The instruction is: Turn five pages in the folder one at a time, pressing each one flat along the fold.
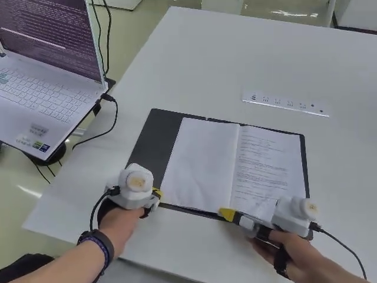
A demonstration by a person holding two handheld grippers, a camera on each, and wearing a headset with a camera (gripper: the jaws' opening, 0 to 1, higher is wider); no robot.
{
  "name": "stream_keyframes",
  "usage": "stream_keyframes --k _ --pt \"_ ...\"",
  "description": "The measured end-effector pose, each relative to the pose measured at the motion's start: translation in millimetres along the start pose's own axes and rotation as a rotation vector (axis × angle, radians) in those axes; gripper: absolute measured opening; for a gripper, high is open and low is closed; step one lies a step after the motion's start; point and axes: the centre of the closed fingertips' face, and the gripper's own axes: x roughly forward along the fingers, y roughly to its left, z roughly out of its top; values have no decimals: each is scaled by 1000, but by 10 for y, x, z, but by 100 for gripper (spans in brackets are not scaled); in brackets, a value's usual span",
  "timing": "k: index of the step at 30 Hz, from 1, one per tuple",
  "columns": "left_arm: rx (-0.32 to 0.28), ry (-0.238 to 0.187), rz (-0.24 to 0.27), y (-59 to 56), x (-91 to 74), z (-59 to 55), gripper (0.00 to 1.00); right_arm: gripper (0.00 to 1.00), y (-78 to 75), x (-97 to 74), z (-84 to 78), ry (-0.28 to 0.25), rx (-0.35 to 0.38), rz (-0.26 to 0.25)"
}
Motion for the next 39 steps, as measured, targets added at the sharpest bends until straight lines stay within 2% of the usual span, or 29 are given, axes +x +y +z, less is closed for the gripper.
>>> stream_keyframes --k 5,12,16,19,23,26,29,32,39 --pt "-5 -48 3 -48 -123 107 0 0 -2 -139 53 -21 -18 -2" --pt "-3 -72 12 -95 -257 158 1 1 22 -283 115 -34 -50 -14" --pt "-13 -90 16 -106 -336 190 5 6 62 -374 169 -53 -81 -21" --pt "-49 -105 -3 -132 -414 216 15 10 90 -472 209 -71 -113 -35" --pt "-56 -123 9 -101 -500 253 16 14 56 -627 255 -88 -142 -59" --pt "-65 -149 9 -93 -579 329 19 18 4 -761 305 -101 -176 -89" --pt "-59 -168 1 -109 -660 412 24 21 -50 -930 416 -149 -183 -121" --pt "-43 -189 5 -87 -733 496 24 25 -95 -1060 510 -174 -199 -151" --pt "9 -223 5 -51 -891 707 27 34 -59 -1329 739 -217 -289 -204"
